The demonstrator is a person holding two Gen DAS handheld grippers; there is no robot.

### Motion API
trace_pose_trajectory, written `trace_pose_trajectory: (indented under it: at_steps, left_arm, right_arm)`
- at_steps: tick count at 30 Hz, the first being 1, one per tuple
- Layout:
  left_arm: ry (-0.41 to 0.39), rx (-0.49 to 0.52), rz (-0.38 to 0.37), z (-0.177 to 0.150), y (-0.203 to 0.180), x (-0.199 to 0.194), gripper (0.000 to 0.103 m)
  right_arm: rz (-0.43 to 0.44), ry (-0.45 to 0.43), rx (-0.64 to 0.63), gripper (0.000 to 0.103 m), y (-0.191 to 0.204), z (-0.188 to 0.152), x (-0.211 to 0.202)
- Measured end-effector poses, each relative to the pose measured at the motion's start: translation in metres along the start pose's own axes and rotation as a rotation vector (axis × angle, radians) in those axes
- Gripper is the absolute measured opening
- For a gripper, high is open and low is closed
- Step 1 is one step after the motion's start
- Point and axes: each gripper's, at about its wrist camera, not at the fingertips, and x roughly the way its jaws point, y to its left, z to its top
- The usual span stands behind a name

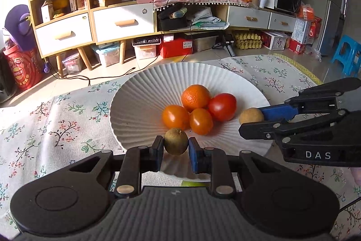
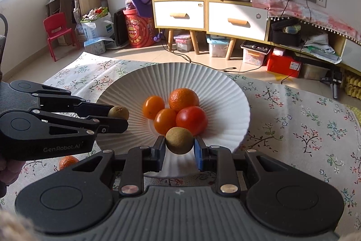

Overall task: Organize fruits
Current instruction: 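Carry both kiwis over the white bowl and open both tools to release, then move both tools back from the bowl toward the remaining loose fruits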

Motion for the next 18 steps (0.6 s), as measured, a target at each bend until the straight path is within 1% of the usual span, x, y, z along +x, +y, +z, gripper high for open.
trace_pose_trajectory:
  at_steps: [4,11,14,15,17,18]
  left_arm:
    - [0.006,0.024,0.008,0.001,-0.002,0.001,0.016]
    - [0.003,0.022,0.024,0.003,0.000,0.000,0.018]
    - [-0.008,0.012,0.028,0.003,0.001,-0.006,0.023]
    - [-0.011,0.010,0.030,0.003,0.001,-0.008,0.027]
    - [-0.022,0.000,0.033,0.003,0.002,-0.014,0.035]
    - [-0.028,-0.009,0.032,0.003,0.003,-0.018,0.040]
  right_arm:
    - [-0.005,0.006,-0.007,0.024,0.002,-0.001,0.001]
    - [-0.016,0.005,-0.001,0.025,0.002,-0.001,0.000]
    - [-0.009,-0.005,0.013,0.028,0.001,0.000,-0.005]
    - [-0.007,-0.007,0.016,0.029,0.001,0.001,-0.006]
    - [-0.006,-0.014,0.026,0.037,0.000,0.000,-0.011]
    - [-0.007,-0.015,0.029,0.038,0.000,0.000,-0.012]
